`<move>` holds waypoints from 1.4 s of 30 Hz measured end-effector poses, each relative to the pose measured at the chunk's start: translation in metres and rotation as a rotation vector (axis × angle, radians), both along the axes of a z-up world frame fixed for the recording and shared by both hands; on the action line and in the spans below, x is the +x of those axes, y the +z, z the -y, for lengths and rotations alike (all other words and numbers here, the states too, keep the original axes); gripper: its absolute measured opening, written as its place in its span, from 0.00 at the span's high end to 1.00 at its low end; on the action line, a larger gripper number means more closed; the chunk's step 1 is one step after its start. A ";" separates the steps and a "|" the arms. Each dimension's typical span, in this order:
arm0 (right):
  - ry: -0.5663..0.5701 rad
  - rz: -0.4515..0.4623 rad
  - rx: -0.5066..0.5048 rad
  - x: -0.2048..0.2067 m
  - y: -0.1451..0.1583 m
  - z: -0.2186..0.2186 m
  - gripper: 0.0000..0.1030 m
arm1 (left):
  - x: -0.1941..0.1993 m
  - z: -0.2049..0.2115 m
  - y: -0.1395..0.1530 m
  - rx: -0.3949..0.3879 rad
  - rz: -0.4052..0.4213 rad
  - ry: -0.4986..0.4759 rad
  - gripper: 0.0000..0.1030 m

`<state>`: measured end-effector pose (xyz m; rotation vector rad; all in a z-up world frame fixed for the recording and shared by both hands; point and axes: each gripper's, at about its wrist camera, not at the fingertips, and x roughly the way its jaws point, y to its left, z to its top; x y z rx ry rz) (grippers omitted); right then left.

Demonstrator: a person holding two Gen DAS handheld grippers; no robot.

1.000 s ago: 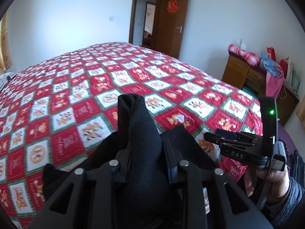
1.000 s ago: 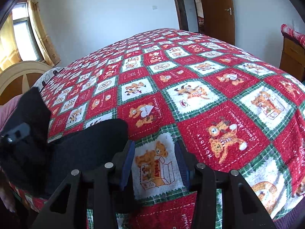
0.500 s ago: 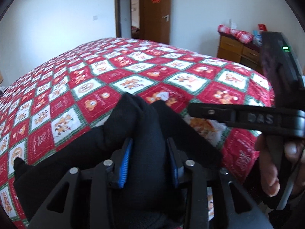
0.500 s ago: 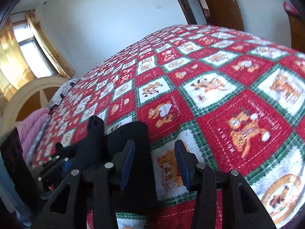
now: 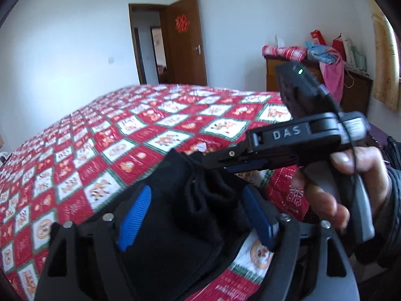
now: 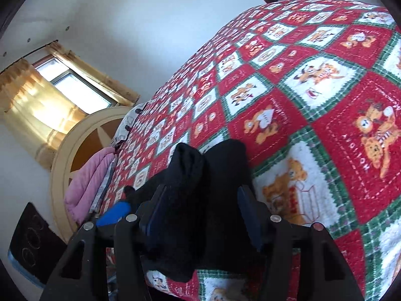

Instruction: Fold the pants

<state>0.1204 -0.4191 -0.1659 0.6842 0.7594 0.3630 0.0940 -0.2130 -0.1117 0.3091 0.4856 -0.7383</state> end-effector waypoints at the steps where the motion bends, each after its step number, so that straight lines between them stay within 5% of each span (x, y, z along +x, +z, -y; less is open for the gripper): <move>1: 0.002 -0.001 -0.006 0.000 0.000 0.000 0.43 | 0.000 -0.008 0.001 0.004 0.012 0.023 0.16; 5: 0.018 -0.011 -0.014 0.001 -0.001 -0.005 0.42 | 0.020 -0.050 -0.007 -0.028 -0.028 0.160 0.13; 10: 0.029 -0.026 -0.044 -0.002 0.003 -0.014 0.29 | 0.053 -0.123 -0.031 -0.098 -0.115 0.423 0.13; 14: 0.029 -0.025 -0.218 -0.006 0.011 -0.042 0.29 | 0.062 -0.161 -0.053 -0.188 -0.201 0.526 0.13; 20: 0.048 0.019 -0.419 -0.016 0.016 -0.083 0.29 | 0.058 -0.159 -0.072 -0.178 -0.233 0.521 0.13; 28: 0.027 0.018 -0.411 -0.021 0.025 -0.080 0.28 | 0.057 -0.160 -0.075 -0.180 -0.244 0.509 0.13; 34: 0.043 0.007 -0.585 -0.021 0.017 -0.105 0.27 | 0.058 -0.159 -0.077 -0.185 -0.256 0.507 0.13; 36: 0.037 0.011 -0.557 -0.020 0.016 -0.098 0.27 | 0.058 -0.161 -0.077 -0.189 -0.256 0.508 0.12; 37: 0.021 0.010 -0.522 -0.019 0.016 -0.089 0.29 | 0.058 -0.161 -0.078 -0.191 -0.255 0.513 0.11; 40: 0.008 0.011 -0.476 -0.017 0.018 -0.075 0.78 | 0.058 -0.162 -0.078 -0.196 -0.258 0.518 0.10; 42: 0.012 -0.003 -0.419 -0.016 0.018 -0.066 0.84 | 0.058 -0.162 -0.078 -0.198 -0.258 0.520 0.10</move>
